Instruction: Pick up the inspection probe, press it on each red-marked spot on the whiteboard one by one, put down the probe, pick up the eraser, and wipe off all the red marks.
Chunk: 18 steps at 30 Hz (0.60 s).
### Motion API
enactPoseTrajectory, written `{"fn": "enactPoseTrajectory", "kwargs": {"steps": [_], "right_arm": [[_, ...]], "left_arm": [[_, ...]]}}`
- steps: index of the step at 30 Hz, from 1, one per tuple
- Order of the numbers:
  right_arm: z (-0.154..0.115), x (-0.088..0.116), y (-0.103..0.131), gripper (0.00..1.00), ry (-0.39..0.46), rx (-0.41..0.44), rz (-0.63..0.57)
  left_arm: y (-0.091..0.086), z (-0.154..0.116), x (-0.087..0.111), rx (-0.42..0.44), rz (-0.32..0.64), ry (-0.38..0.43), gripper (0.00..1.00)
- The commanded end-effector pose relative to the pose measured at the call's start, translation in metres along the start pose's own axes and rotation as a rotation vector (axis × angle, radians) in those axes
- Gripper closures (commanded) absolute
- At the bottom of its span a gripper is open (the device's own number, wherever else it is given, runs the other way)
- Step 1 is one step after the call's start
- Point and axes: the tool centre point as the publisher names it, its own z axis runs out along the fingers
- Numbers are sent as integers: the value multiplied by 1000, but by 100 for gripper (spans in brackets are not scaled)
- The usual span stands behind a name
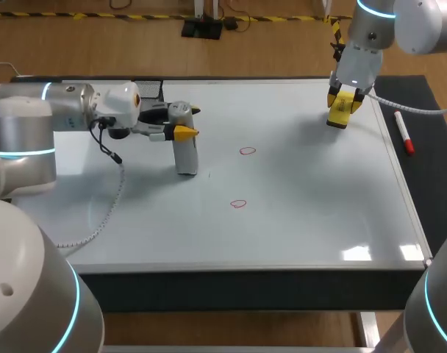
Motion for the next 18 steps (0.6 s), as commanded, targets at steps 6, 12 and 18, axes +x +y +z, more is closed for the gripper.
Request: {"fn": "enactPoseTrajectory", "kwargs": {"steps": [6, 12, 18], "right_arm": [[-1, 0, 0, 100, 4, 1, -2], [-1, 0, 0, 100, 4, 1, -2], [-1, 0, 0, 100, 4, 1, -2]], "left_arm": [[-14, -19, -4, -4, 10, -50, 100], [-26, -45, -7, -20, 44, -104, 100], [-34, -73, -11, -24, 63, -171, 100]]}}
